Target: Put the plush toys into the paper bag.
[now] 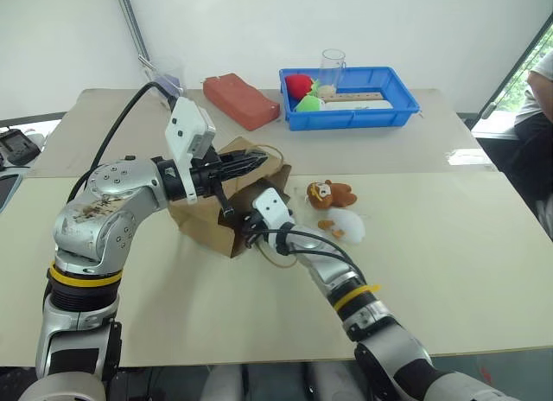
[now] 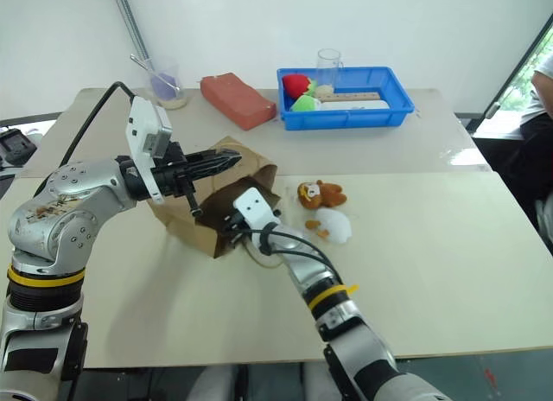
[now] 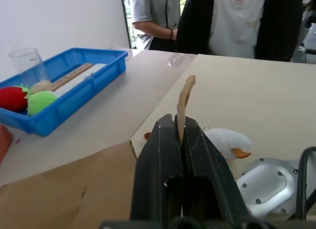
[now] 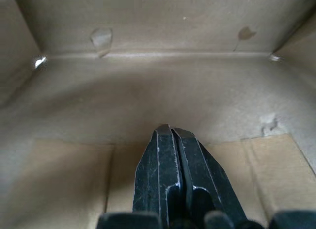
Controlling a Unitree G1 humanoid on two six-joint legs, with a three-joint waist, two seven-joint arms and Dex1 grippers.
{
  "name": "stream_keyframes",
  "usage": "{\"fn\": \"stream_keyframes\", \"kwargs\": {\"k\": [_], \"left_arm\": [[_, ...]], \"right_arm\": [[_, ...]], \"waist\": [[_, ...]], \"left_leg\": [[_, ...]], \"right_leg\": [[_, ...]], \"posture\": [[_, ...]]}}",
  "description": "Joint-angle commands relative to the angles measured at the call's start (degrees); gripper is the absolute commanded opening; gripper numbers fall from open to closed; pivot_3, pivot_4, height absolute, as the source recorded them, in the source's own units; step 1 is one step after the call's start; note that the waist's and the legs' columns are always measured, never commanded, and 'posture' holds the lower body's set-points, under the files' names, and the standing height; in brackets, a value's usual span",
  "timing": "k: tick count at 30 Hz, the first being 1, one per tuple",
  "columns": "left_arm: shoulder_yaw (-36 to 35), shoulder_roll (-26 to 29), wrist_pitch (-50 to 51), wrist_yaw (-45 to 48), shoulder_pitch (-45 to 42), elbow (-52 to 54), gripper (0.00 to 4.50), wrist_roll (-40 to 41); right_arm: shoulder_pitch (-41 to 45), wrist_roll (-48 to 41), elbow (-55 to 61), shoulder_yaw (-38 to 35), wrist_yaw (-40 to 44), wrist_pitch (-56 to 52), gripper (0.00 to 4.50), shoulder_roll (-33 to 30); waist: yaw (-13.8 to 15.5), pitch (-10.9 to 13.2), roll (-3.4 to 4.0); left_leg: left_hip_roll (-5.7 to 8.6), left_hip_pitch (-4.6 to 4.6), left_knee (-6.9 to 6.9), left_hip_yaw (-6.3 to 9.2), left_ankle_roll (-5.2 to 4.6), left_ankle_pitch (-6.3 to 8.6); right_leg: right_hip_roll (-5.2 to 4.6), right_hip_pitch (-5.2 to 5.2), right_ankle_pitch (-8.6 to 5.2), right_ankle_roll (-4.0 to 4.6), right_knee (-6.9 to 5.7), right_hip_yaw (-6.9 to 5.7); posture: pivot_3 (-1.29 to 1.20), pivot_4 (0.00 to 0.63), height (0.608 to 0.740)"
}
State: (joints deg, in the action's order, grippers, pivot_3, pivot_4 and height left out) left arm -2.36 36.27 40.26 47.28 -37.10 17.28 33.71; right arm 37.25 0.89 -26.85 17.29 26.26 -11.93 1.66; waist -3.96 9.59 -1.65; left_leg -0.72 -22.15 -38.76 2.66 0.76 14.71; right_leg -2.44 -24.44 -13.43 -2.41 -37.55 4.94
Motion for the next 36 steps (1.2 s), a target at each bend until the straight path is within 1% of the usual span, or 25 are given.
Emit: {"fn": "stream_keyframes", "kwargs": {"k": [1,4,6,10,12,13,15,16,17,19,21,23,25,28,32,36], "left_arm": [[0.0,0.8,-0.1,1.9,0.2,1.2,0.0,1.0],[0.5,0.8,-0.5,2.7,0.5,0.6,0.0,0.7],[0.8,0.5,-0.9,2.6,0.6,0.3,0.0,0.4],[0.9,-0.1,-0.5,2.6,1.2,0.3,0.0,0.9],[0.8,-0.3,-0.1,2.4,1.5,0.4,0.0,1.2],[0.7,-0.3,0.0,2.5,1.6,0.4,0.0,1.3],[0.9,-0.3,0.2,2.9,1.9,0.4,0.0,1.5],[1.2,0.0,0.1,3.4,2.1,0.4,0.0,1.5],[1.3,0.1,0.2,3.8,2.2,0.3,0.0,1.5],[1.2,-0.1,0.2,4.0,2.1,-0.2,0.0,1.6],[1.0,-0.2,0.3,4.2,1.8,-0.9,0.0,1.7],[0.8,-0.3,1.1,4.4,1.3,-1.6,0.0,2.3],[0.4,-0.3,1.9,4.5,1.1,-2.1,0.0,3.0],[0.2,0.2,2.5,4.8,1.0,-2.8,0.0,3.4],[0.0,1.0,3.3,5.8,0.8,-3.6,0.0,3.9],[-0.7,1.1,3.9,5.4,0.2,-4.3,0.0,4.2]], "right_arm": [[-2.6,-2.1,12.5,0.5,4.5,-6.3,0.05,-2.2],[-5.2,-2.8,21.5,1.0,6.8,-11.6,0.05,-4.6],[-7.1,-3.5,28.4,1.1,8.6,-15.1,0.05,-7.5],[-12.0,-6.7,43.9,-1.4,13.3,-22.4,0.05,-16.7],[-14.2,-7.2,49.4,-3.9,13.5,-24.4,0.05,-20.9],[-15.1,-7.8,51.4,-5.0,13.7,-25.1,0.62,-22.7],[-17.6,-10.1,56.5,-9.7,15.2,-27.4,1.23,-27.6],[-19.0,-11.1,58.8,-12.1,16.3,-27.9,1.69,-30.4],[-20.0,-11.8,60.4,-13.9,17.2,-27.8,1.91,-32.8],[-21.7,-12.6,62.3,-16.2,18.4,-26.9,2.64,-36.6],[-23.2,-10.9,62.2,-17.4,18.1,-23.9,3.33,-39.9],[-24.8,-8.6,60.3,-17.4,17.7,-20.1,3.33,-42.3],[-26.0,-5.6,57.3,-15.7,17.4,-15.3,3.33,-44.4],[-26.6,-2.1,53.3,-13.0,17.3,-9.3,3.33,-45.8],[-25.6,2.8,45.6,-8.7,15.4,-4.7,3.33,-44.7],[-25.0,5.2,40.9,-8.4,13.3,-2.4,3.33,-43.9]], "waist": [[0.0,0.0,0.0],[-0.1,0.0,-0.01],[0.0,0.0,-0.01],[0.2,0.0,0.01],[0.5,0.0,0.0],[0.7,0.0,-0.01],[1.2,0.0,-0.02],[1.3,0.0,-0.02],[1.4,0.0,-0.03],[1.5,0.1,-0.04],[1.3,0.1,-0.04],[1.3,0.1,-0.05],[1.4,0.1,-0.06],[1.4,0.1,-0.07],[1.4,0.1,-0.07],[1.5,0.1,-0.08]], "left_leg": [[0.0,-0.06,0.0,0.0,0.0,0.0],[-0.01,-0.09,0.02,0.04,-0.01,0.01],[-0.01,-0.1,0.02,0.04,-0.01,0.01],[-0.01,-0.11,0.0,0.01,-0.01,0.0],[0.0,-0.17,-0.03,-0.03,-0.01,0.0],[0.0,-0.19,-0.03,-0.05,-0.01,0.0],[0.01,-0.22,-0.02,-0.14,-0.02,0.01],[0.0,-0.22,-0.03,-0.2,-0.02,0.01],[0.0,-0.22,-0.02,-0.22,-0.02,0.01],[0.0,-0.25,-0.03,-0.23,-0.02,0.01],[-0.01,-0.22,-0.03,-0.26,-0.02,0.01],[-0.02,-0.18,-0.02,-0.3,-0.03,0.01],[-0.02,-0.19,-0.03,-0.3,-0.03,0.0],[-0.01,-0.2,-0.06,-0.38,-0.03,0.0],[-0.02,-0.18,-0.05,-0.41,-0.03,0.01],[-0.01,-0.19,-0.07,-0.42,-0.03,0.01]], "right_leg": [[0.0,-0.04,0.0,0.0,0.02,-0.01],[0.0,-0.05,0.0,0.0,0.08,-0.06],[0.01,-0.05,0.0,0.0,0.11,-0.07],[0.01,0.08,-0.01,-0.01,0.32,-0.18],[-0.01,0.13,-0.01,-0.02,0.43,-0.27],[-0.02,0.13,-0.02,-0.02,0.45,-0.28],[-0.01,0.13,-0.02,-0.02,0.47,-0.31],[-0.01,0.13,-0.02,-0.02,0.48,-0.33],[-0.01,0.13,-0.03,-0.02,0.5,-0.33],[-0.01,0.15,-0.03,-0.03,0.53,-0.35],[0.0,0.19,-0.04,-0.04,0.55,-0.36],[0.02,0.19,-0.04,-0.04,0.54,-0.33],[0.03,0.2,-0.06,-0.05,0.54,-0.35],[0.01,0.2,-0.06,-0.05,0.55,-0.3],[0.02,0.19,-0.05,-0.05,0.54,-0.26],[0.01,0.2,-0.05,-0.04,0.53,-0.26]], "posture": [[0.0,0.15,0.74],[0.0,0.15,0.74],[0.0,0.15,0.74],[0.0,0.15,0.74],[0.0,0.15,0.74],[0.0,0.15,0.74],[0.0,0.15,0.74],[0.0,0.15,0.74],[0.0,0.15,0.74],[0.0,0.15,0.74],[0.0,0.15,0.74],[0.0,0.15,0.74],[0.0,0.15,0.74],[0.0,0.15,0.74],[0.0,0.15,0.74],[0.0,0.15,0.74]]}}
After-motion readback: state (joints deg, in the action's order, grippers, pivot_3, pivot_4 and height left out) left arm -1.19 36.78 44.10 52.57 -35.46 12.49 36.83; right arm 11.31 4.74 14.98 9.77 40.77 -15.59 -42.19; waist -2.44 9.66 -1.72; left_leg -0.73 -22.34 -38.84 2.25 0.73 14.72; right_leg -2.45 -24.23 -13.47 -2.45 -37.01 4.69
